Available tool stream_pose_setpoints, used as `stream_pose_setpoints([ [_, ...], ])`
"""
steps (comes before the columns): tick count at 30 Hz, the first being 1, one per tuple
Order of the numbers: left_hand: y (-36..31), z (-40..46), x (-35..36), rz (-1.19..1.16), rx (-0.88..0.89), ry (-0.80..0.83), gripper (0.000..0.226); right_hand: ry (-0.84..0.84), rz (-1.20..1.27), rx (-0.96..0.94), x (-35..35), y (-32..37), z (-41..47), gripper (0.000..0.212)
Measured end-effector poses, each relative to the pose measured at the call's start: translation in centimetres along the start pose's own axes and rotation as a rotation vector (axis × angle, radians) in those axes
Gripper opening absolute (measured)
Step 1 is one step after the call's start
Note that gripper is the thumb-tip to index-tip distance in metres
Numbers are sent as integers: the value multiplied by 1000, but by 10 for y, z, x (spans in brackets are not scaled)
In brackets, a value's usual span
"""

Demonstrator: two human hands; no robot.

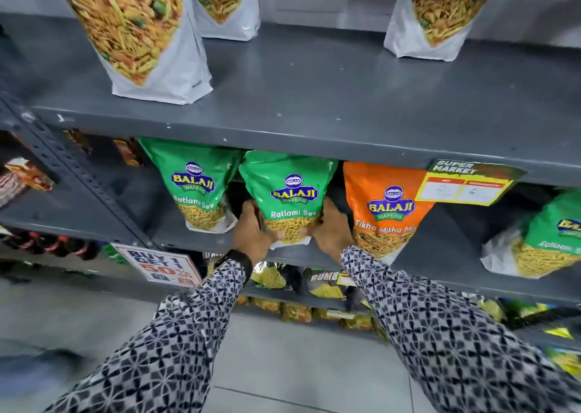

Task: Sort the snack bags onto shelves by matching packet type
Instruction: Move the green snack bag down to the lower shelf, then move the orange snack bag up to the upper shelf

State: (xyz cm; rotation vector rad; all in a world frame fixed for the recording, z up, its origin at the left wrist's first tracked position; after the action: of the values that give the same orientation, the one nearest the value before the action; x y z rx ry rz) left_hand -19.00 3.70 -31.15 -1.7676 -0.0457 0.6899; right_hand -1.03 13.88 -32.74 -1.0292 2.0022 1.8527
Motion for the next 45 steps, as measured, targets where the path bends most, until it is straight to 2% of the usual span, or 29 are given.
stream_pose_setpoints([
  [2,7,-4,-1,-34,3,-30,71,-5,37,-8,3,-11,-1,74],
  [5,38,-26,-4,-147,-124,-191,49,-34,69,-21,-13,-8,-30,83],
  [7,60,-44,7,-111,-210,-250,36,-9,76,8,-26,-22,-54,77],
  [9,67,-58,37,-85,-256,-149,28,-13,64,38,-42,-47,-78,61],
  [11,53,-64,72,-115,-228,-2,22,-112,-7,70,-70,-75,-95,33],
  [13,30,-62,104,-181,-202,142,32,-236,-112,105,-103,-98,-103,12],
  [15,4,-58,129,-221,-178,250,55,-295,-137,185,-130,-115,-100,19],
  [18,-26,-41,155,-175,-122,318,86,-230,-42,293,-148,-130,-79,46],
  [21,-34,-21,175,-97,-86,366,99,-152,48,222,-153,-124,-56,66],
  [22,-32,-17,182,-76,-89,393,93,-144,68,188,-154,-124,-51,69],
  [24,-32,-17,192,-61,-87,417,64,-135,71,149,-153,-124,-47,70],
  [26,-34,-21,194,-67,-60,375,41,-145,52,131,-154,-126,-47,69],
  [28,-34,-27,188,-68,-29,307,32,-150,8,113,-156,-125,-51,66],
  [33,-41,-68,168,-61,2,279,29,-159,-24,126,-156,-124,-90,59],
  [40,-33,-148,141,-30,64,317,22,-156,104,106,-140,-130,-175,58],
  [45,-50,-193,101,-33,144,263,16,-186,169,53,-143,-105,-224,59],
])
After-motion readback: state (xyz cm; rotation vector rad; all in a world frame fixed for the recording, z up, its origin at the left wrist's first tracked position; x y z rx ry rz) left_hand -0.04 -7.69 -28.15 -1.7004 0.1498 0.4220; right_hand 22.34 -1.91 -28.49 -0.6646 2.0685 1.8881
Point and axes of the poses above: each hand's wrist, its own z-axis towards the middle knuckle, its own x-axis out of the palm, y = z × x, the point moved 9 cm from there along z, towards the middle knuckle, and after that the axes turned 3 degrees about -z, right-handed, at the moved point
